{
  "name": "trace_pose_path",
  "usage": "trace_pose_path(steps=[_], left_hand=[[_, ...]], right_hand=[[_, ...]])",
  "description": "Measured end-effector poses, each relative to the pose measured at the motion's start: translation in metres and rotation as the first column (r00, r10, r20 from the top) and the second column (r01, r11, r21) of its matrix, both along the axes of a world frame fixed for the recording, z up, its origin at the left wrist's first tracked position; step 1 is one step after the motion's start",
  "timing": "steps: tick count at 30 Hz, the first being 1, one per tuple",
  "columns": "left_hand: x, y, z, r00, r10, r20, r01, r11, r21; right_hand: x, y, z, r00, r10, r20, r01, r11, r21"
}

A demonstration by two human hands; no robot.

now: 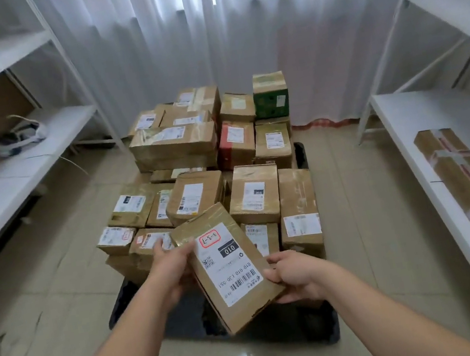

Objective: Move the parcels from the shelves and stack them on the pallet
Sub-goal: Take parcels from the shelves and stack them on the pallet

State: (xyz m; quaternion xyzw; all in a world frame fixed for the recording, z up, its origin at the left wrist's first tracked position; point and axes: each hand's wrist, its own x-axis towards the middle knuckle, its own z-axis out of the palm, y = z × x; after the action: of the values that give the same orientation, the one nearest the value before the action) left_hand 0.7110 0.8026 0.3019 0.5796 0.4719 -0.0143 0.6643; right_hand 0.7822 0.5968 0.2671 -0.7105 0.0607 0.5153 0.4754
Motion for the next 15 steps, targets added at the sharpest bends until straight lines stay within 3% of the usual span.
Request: trace_pose_path(steps=[4,8,15], left_hand=[[0.021,0.035,0.013,0.998,0.057,0.041,-0.057,0.998,0.0],[0.023,0.081,0.015,0.985,0.169,0.046,-0.171,0.985,0.036],[0.015,0.188,0.011,0.95,0.307,0.061,-0.306,0.952,-0.023]], right_hand=[[0.032,0.041,0.006,1.0,0.023,-0.015,-0.023,1.0,0.006],[0.048,0.09,0.012,0.998,-0.055,-0.031,0.056,0.998,0.021],[0.046,0.194,0.011,0.985,-0.065,-0.161,0.08,0.993,0.091]])
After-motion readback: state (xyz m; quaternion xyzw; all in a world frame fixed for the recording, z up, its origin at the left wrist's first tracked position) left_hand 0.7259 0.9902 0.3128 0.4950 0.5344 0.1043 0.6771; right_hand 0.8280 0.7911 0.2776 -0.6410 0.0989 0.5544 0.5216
